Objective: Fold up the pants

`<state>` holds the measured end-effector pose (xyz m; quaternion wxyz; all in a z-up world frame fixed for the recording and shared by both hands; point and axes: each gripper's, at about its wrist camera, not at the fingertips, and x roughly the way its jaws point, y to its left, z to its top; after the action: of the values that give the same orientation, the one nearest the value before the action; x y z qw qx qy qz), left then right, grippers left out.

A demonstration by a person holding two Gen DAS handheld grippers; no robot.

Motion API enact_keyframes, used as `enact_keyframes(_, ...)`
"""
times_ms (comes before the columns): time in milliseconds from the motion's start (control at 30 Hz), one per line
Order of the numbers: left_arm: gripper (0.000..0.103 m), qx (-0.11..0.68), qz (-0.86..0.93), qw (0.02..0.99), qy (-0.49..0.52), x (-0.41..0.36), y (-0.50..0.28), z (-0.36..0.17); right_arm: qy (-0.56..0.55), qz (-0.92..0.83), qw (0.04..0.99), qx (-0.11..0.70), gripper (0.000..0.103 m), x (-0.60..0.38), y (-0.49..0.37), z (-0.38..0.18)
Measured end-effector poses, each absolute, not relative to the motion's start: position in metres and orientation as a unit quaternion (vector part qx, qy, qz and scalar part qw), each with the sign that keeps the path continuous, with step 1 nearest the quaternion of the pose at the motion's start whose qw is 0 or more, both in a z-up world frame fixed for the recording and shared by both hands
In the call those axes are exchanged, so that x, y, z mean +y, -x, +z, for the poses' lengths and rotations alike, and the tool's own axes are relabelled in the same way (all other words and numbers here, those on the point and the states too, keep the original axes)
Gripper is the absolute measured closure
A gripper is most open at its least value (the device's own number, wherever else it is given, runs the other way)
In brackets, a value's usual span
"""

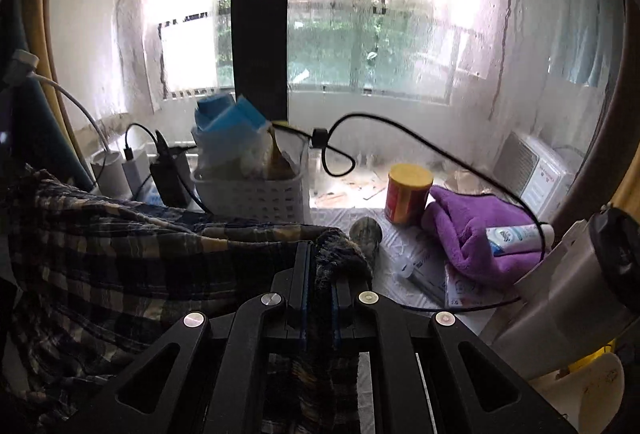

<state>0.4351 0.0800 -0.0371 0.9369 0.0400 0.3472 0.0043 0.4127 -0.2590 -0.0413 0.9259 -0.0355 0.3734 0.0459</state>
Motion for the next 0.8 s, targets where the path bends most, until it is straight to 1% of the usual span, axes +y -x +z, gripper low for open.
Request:
enact_keyframes(200,0.100,0.406,0.010,0.913,-0.035,0.084,-0.456,-0.081,0.036,0.039,0.907,0.418,0.095,-0.258,-0.427,-0.081)
enact_keyframes(300,0.095,0.417,0.009,0.909,-0.014,0.100,-0.450,-0.080,0.039,0.032,0.893,0.448,0.095,-0.260,-0.433,-0.099)
enact_keyframes(333,0.092,0.417,0.007,0.909,-0.011,0.102,-0.446,-0.077,0.036,0.030,0.890,0.454,0.095,-0.262,-0.435,-0.104)
enact_keyframes(400,0.077,0.406,0.013,0.914,-0.015,0.113,-0.429,-0.067,0.040,0.031,0.885,0.462,0.093,-0.263,-0.437,-0.111)
enact_keyframes(433,0.061,0.401,0.018,0.916,-0.016,0.115,-0.422,-0.062,0.043,0.031,0.886,0.461,0.090,-0.262,-0.436,-0.112)
enact_keyframes(467,0.058,0.396,0.014,0.918,-0.013,0.117,-0.412,-0.057,0.045,0.028,0.888,0.456,0.083,-0.261,-0.433,-0.110)
enact_keyframes(500,0.058,0.394,0.005,0.919,-0.014,0.117,-0.404,-0.054,0.045,0.028,0.891,0.452,0.078,-0.261,-0.430,-0.107)
enact_keyframes(533,0.058,0.393,-0.001,0.919,-0.018,0.116,-0.396,-0.052,0.046,0.028,0.892,0.449,0.060,-0.260,-0.427,-0.103)
enact_keyframes(567,0.058,0.391,-0.004,0.920,-0.023,0.117,-0.390,-0.051,0.045,0.029,0.894,0.445,0.033,-0.259,-0.423,-0.099)
enact_keyframes(600,0.058,0.388,-0.010,0.921,-0.025,0.116,-0.381,-0.048,0.046,0.029,0.896,0.440,0.023,-0.258,-0.415,-0.092)
enact_keyframes(633,0.058,0.385,-0.017,0.922,-0.025,0.116,-0.369,-0.044,0.046,0.028,0.900,0.433,0.017,-0.258,-0.409,-0.087)
enact_keyframes(800,0.058,0.374,-0.063,0.925,-0.017,0.106,-0.320,-0.035,0.050,0.020,0.907,0.417,0.017,-0.259,-0.367,-0.061)
